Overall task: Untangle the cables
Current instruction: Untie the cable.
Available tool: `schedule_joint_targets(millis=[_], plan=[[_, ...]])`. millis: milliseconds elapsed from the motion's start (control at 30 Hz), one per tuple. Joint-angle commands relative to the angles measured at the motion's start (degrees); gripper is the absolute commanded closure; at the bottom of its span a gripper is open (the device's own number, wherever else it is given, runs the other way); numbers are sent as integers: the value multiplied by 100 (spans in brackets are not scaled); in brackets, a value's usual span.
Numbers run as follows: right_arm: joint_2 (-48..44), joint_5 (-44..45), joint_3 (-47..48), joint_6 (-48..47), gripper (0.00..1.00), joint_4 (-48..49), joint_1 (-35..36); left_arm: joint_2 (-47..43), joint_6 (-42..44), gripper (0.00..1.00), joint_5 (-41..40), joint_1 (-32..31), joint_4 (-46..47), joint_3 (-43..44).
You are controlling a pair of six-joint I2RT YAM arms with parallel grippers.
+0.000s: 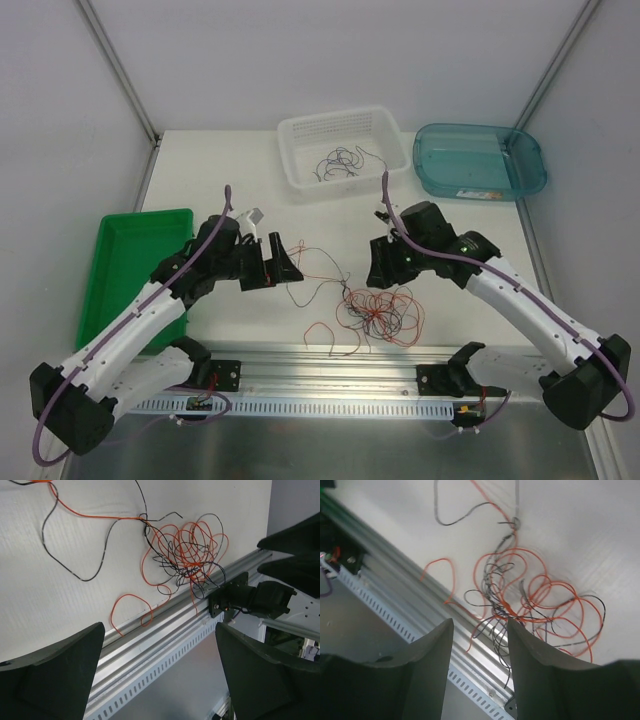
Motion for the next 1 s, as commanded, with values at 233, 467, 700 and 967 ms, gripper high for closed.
schedule_joint_targets(millis=[233, 467, 700, 967], plan=[[-920, 1614, -1107, 831, 49, -357, -1601, 1825, -921, 2, -1355, -2201, 903, 977], [-1377, 1288, -1680, 999, 38, -32, -1857, 4005, -1194, 3, -1892, -3099, 973, 2171], [-1466, 832, -1953, 929, 21, 205, -1839, 5457, -1264, 15, -1760, -3169, 973, 2586], [-1299, 796, -2059, 946, 21, 478, -1471, 5424, -1116, 88, -2164, -3152, 974, 2200]])
